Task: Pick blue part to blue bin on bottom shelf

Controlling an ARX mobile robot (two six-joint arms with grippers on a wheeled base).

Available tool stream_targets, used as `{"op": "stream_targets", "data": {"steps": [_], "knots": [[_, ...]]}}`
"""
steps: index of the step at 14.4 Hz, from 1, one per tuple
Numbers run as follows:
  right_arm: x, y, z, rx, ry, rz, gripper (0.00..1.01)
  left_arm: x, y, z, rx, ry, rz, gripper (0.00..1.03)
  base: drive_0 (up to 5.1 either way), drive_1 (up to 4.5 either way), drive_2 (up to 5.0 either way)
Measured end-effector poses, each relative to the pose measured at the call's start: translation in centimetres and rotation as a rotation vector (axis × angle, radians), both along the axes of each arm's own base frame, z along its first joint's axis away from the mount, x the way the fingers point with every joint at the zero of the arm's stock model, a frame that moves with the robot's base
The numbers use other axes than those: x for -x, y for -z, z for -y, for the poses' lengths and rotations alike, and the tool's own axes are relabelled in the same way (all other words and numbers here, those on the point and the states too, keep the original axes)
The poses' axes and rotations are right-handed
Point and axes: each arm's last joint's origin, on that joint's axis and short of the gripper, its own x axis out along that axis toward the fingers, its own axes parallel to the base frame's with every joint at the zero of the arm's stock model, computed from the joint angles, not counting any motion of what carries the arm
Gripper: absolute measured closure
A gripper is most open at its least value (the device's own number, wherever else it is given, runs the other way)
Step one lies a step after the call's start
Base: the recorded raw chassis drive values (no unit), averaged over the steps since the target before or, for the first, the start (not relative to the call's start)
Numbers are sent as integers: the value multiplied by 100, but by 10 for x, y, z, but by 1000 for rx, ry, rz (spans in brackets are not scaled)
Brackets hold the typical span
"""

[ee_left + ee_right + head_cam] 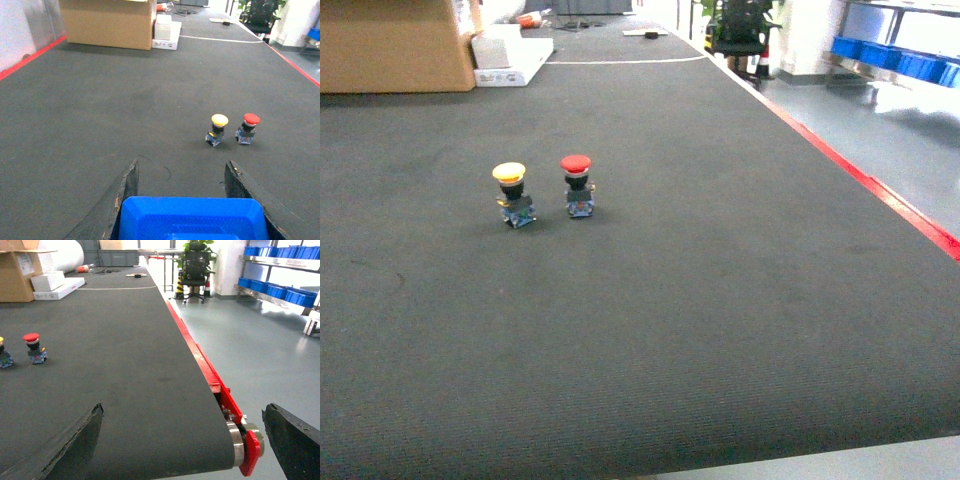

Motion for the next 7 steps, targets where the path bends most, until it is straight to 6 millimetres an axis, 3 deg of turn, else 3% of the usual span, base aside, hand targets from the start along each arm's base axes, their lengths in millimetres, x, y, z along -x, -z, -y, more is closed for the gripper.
{"op": "stream_targets", "data": {"steps": [7], "knots": [[0, 0, 0, 0, 0, 0, 3, 0, 0, 0, 0, 0, 0, 60, -142, -142, -142]]}}
